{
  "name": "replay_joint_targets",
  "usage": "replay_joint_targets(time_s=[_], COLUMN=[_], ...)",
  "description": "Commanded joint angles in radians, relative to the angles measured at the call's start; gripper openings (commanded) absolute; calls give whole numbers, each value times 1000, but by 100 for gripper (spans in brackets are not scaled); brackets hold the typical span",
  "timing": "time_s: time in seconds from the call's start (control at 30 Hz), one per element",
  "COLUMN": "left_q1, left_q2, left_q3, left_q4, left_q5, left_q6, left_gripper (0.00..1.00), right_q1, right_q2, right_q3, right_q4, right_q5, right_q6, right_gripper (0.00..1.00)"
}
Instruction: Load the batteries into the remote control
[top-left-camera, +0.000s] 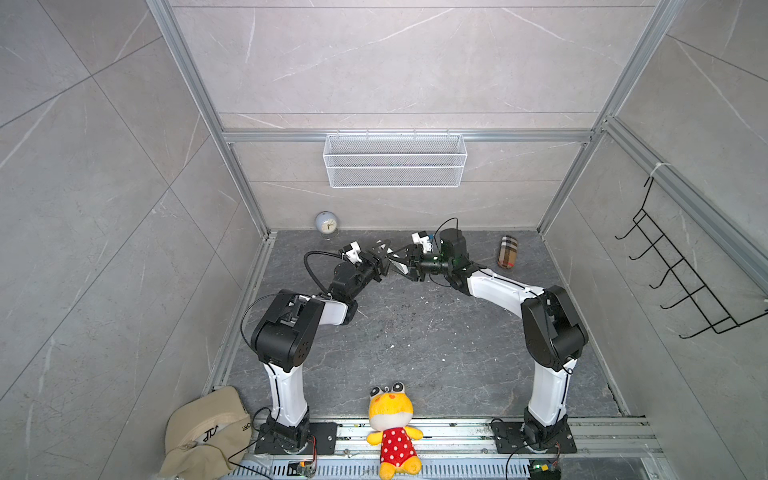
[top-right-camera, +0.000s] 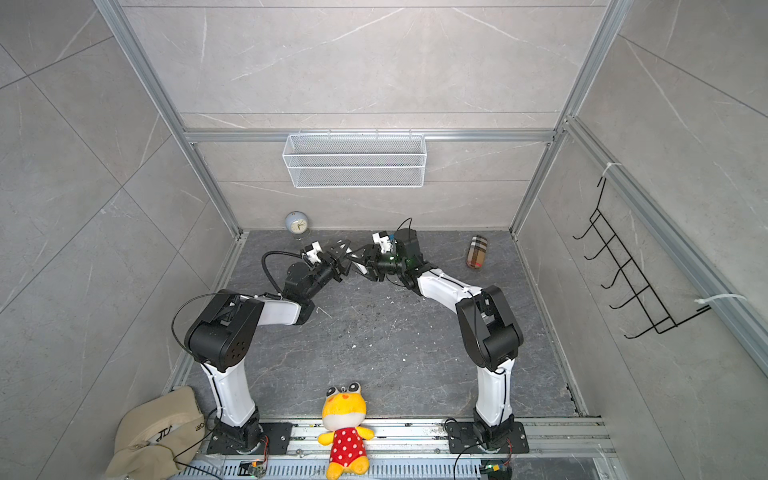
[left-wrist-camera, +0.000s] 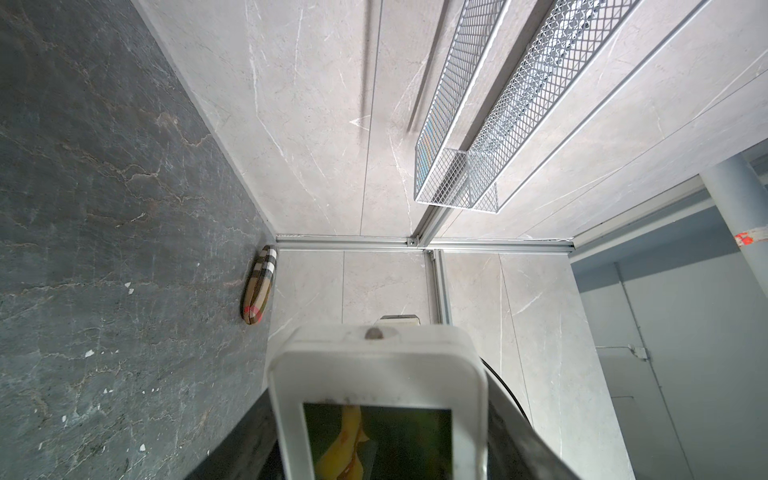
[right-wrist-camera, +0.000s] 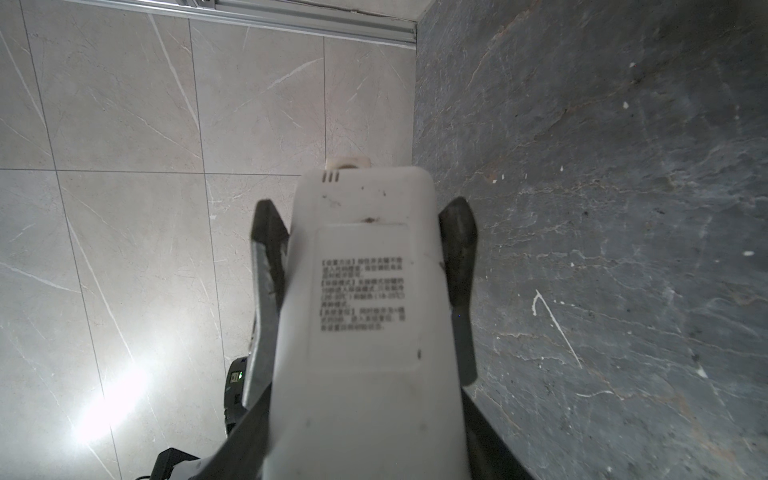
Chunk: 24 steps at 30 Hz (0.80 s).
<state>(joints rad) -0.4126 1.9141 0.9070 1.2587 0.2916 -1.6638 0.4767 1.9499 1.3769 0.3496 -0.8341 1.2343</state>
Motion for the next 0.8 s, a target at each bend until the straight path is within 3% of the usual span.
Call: replay_joint_targets(time_s=[0.0, 0.3, 0.57, 0.67, 0.77], left_q1=[3, 5, 9, 9, 11], left_q2=[-6, -3, -27, -71, -141], left_q3=[8, -10, -15, -10, 3], left_q4=[70, 60, 6, -100, -317], left_q5=[-17, -23, -10, 24, 57], left_q6=[34, 22, 46, 110, 216], left_gripper=[57, 51, 50, 50, 50], right_q1=[11, 11, 1, -13, -35], right_q2=[9, -8, -37, -88, -161], right_q3=[37, 41, 43, 10, -56], right_q4=[-7, -68, -154, -281, -389], right_q5=[-12, -3, 5, 29, 82], right_q6=[-16, -73, -145, -266, -384], right_gripper=[49, 85, 95, 97, 98])
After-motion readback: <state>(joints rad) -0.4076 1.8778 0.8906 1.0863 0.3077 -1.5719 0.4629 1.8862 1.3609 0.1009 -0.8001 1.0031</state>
